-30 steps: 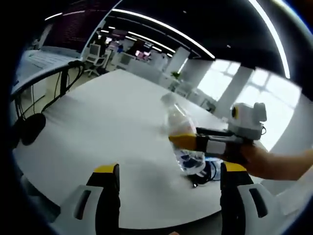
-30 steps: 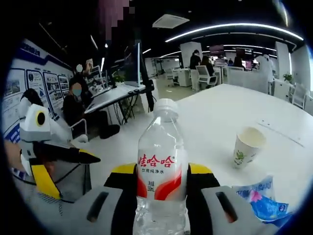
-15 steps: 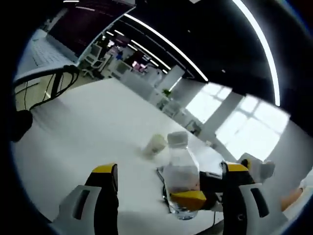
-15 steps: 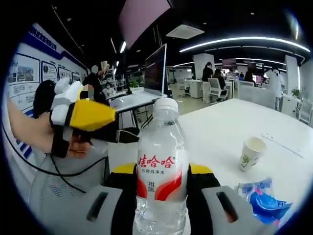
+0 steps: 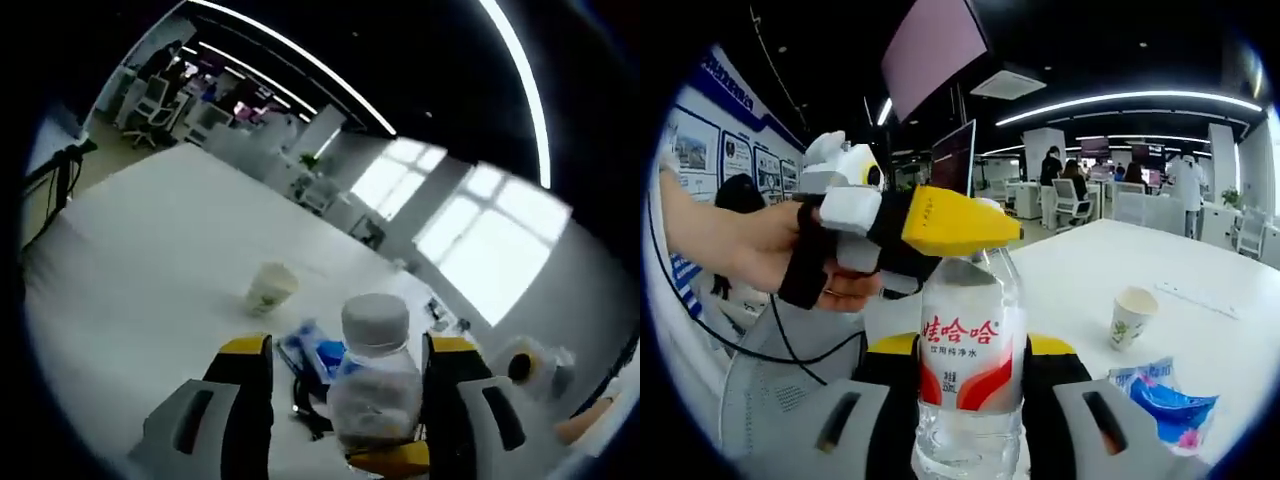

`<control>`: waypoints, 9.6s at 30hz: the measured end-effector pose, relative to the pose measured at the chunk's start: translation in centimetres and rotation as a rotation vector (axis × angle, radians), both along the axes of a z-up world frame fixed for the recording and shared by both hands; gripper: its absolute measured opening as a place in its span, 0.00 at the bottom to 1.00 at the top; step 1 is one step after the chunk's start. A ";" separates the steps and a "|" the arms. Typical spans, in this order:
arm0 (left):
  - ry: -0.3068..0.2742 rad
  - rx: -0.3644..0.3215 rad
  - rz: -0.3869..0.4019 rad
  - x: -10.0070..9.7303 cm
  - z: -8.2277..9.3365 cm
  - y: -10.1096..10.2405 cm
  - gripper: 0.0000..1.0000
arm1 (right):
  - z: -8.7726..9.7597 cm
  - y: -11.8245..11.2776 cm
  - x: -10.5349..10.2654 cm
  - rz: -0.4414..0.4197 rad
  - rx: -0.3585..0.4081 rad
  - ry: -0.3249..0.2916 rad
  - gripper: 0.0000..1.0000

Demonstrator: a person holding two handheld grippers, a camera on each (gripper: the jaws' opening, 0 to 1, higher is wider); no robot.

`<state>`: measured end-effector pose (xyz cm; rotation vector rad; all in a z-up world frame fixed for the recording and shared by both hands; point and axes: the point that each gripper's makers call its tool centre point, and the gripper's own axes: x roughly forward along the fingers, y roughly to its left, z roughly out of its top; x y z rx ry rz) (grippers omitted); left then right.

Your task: Arrange the tabletop items into an orderly group along one side of the table until the central work area is clear of visible clutter.

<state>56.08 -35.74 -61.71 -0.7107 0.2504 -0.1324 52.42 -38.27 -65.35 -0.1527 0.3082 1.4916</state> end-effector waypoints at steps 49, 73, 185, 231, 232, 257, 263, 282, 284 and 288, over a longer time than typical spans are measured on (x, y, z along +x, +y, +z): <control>-0.203 0.500 -0.546 8.1 2.9 3.5 0.22 | -0.9 -20.6 5.0 -0.582 -0.089 0.252 0.34; -0.230 0.551 -0.620 17.4 0.2 10.1 0.22 | -4.7 -20.7 4.9 -0.650 -0.173 0.365 0.37; -0.137 0.395 -0.365 4.2 -2.8 7.4 0.91 | -3.5 -19.4 4.7 -0.650 -0.032 0.370 0.36; -0.011 0.342 -0.273 3.2 -6.8 -0.1 0.81 | -4.0 -19.3 14.4 -0.530 0.024 0.425 0.37; -0.008 0.340 -0.275 3.4 -6.9 -0.4 0.81 | -4.1 -19.5 14.6 -0.528 0.023 0.425 0.37; 0.128 0.287 -0.182 7.2 -10.2 -5.0 0.67 | -6.4 -17.7 19.9 -0.424 -0.045 0.481 0.36; 0.165 0.274 -0.155 7.9 -10.6 -5.6 0.60 | -7.1 -16.5 20.8 -0.383 -0.073 0.511 0.36; 0.276 0.197 -0.034 10.0 -13.1 -7.3 0.47 | -10.1 -14.7 21.0 -0.309 -0.180 0.556 0.35; 0.286 0.197 -0.022 10.1 -13.3 -7.3 0.45 | -10.3 -14.5 21.2 -0.303 -0.183 0.561 0.35; 0.336 0.162 0.008 10.1 -14.2 -7.3 0.40 | -10.8 -14.1 21.1 -0.288 -0.192 0.568 0.31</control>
